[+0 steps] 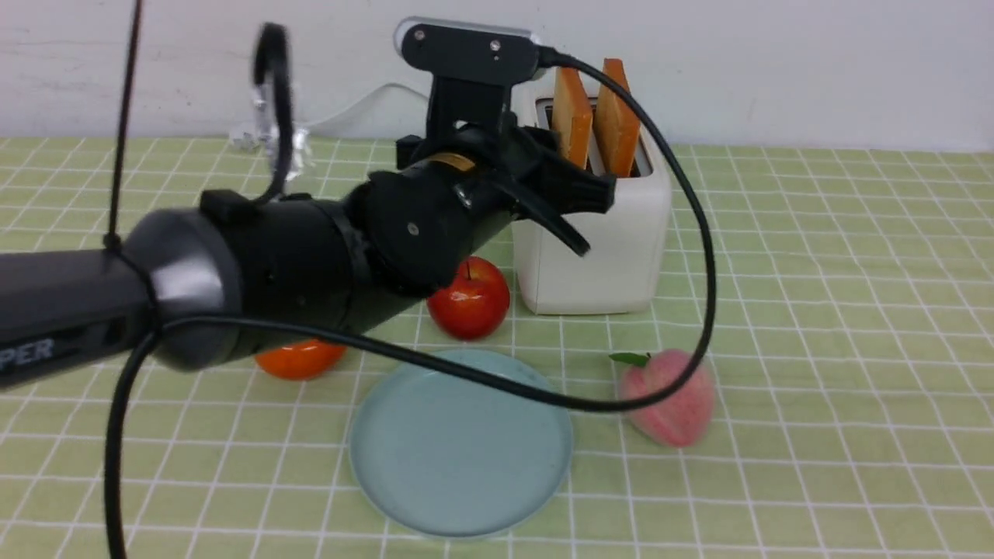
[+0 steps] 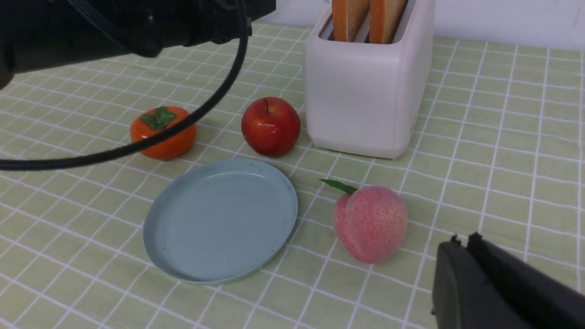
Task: Take toasted bread from bread machine on green coffee tablecloth place on plate.
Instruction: 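Reach for a toast slice standing in the toaster with the left gripper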
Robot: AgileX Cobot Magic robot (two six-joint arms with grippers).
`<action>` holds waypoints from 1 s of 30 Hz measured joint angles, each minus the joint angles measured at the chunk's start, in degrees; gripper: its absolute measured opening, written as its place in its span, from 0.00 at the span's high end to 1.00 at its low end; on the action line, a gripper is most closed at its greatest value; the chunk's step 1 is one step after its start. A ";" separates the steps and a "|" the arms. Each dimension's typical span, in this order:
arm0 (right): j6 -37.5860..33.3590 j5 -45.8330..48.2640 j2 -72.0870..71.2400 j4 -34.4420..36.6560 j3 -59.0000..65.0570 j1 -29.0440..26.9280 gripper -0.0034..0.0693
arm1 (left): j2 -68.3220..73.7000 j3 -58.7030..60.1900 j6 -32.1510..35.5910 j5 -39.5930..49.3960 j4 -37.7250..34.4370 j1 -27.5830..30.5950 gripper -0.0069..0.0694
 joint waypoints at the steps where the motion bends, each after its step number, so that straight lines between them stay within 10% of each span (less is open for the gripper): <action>1: 0.00 0.00 0.00 0.00 0.00 0.00 0.91 | 0.51 0.00 -4.78 -0.89 5.27 0.00 0.65; 10: 0.00 0.31 0.00 0.00 0.00 0.00 0.90 | 7.42 0.00 -19.16 -15.54 19.54 -0.05 0.32; 30: 0.00 0.40 0.00 0.00 0.00 0.00 0.88 | 21.09 -17.77 -11.75 -14.12 11.05 0.96 0.34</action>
